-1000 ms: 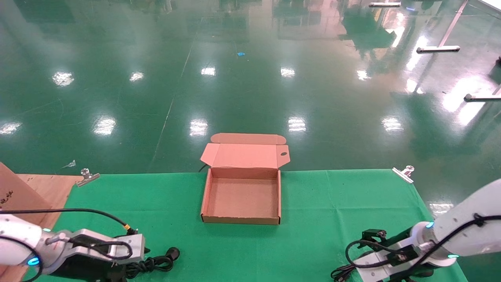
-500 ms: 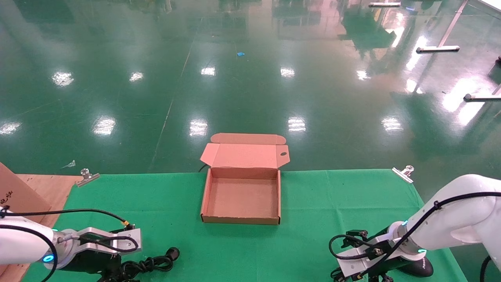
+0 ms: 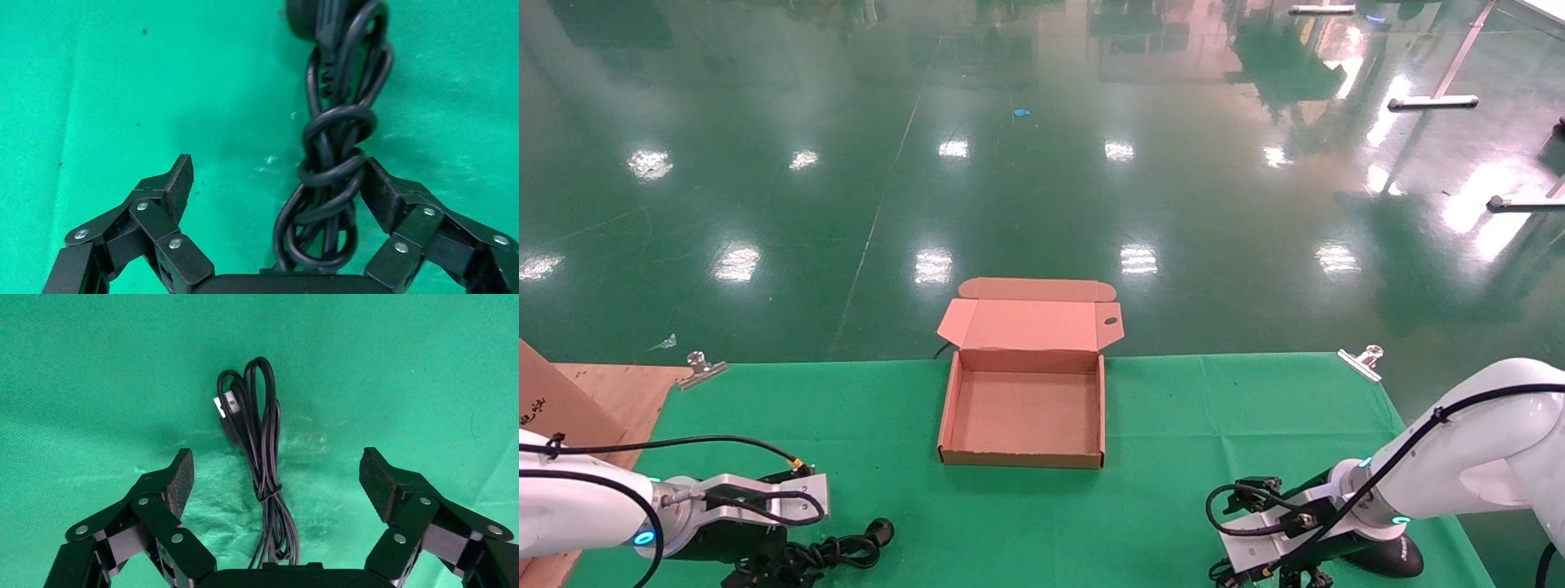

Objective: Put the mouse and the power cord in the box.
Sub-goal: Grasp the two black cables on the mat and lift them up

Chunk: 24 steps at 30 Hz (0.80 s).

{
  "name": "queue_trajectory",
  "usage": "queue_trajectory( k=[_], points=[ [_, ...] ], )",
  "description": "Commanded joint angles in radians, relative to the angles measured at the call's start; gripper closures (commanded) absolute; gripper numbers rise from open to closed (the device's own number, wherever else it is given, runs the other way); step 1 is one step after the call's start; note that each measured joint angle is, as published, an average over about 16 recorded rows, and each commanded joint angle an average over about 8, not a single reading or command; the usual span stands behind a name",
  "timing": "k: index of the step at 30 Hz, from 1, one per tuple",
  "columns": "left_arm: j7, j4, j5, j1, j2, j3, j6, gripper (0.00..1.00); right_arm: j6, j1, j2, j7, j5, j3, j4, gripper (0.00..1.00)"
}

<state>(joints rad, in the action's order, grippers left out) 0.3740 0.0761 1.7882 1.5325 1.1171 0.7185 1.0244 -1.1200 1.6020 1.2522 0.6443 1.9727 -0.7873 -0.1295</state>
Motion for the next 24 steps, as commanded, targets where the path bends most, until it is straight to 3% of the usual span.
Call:
queue_trajectory(
  k=[1,24],
  points=[
    [0.01,-0.007,-0.002,0.004,0.001,-0.001,0.009,1.0,0.002,0.007,0.005,0.016,-0.003,0.002,0.02,1.0],
    [0.078,-0.048,-0.003,0.032,0.008,-0.001,0.05,1.0,0.001,0.019,0.038,0.07,-0.007,0.004,0.11,1.0]
  ],
)
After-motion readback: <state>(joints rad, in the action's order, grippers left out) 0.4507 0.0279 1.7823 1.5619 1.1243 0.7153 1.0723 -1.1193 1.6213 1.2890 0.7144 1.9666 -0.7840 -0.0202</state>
